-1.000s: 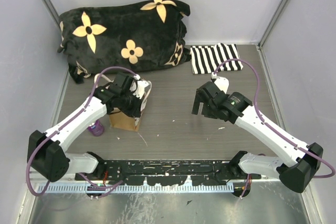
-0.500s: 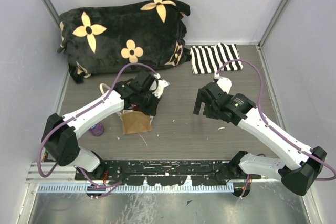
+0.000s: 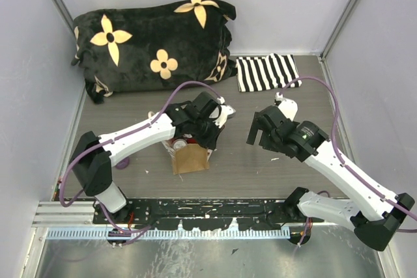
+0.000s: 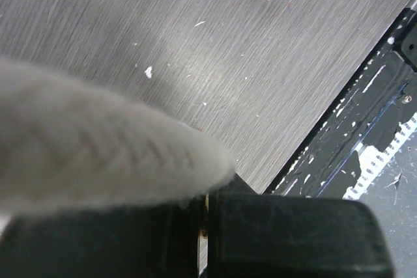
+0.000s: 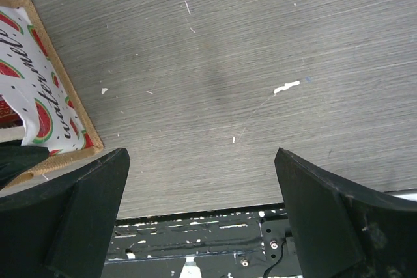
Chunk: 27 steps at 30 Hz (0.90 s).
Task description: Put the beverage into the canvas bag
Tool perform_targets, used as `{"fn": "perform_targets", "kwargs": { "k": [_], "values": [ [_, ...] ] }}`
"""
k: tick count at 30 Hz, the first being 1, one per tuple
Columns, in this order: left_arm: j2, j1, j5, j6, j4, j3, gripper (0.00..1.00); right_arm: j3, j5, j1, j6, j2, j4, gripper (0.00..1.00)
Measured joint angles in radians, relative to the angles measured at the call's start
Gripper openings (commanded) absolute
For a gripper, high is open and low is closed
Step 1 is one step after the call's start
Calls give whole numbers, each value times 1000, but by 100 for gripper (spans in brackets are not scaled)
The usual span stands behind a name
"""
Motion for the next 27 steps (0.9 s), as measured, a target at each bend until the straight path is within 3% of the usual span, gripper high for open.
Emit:
{"fn": "perform_targets", "kwargs": {
  "k": [2, 3, 7, 8, 14, 21, 27],
  "values": [
    [11, -14, 5, -5, 7, 12, 0, 0, 8, 0, 6, -10, -13, 100],
    [13, -17, 6, -6, 10, 14, 5, 0, 10, 0, 8, -13, -19, 100],
    [18, -27, 11, 1, 14, 23, 88, 0, 27, -1, 15, -19, -36, 100],
    [17, -29, 13, 0, 14, 27, 100, 0, 34, -2, 15, -19, -38, 100],
    [-39, -37, -31, 61, 13, 36, 98, 15, 54, -2, 11, -13, -40, 100],
    [-263, -5, -73, 121, 11, 33, 98, 148, 77, -14, -49, 78, -35, 100],
    [-510, 185, -100, 125, 6, -9, 98, 454, 90, -66, -193, 279, 13, 100]
  ]
}}
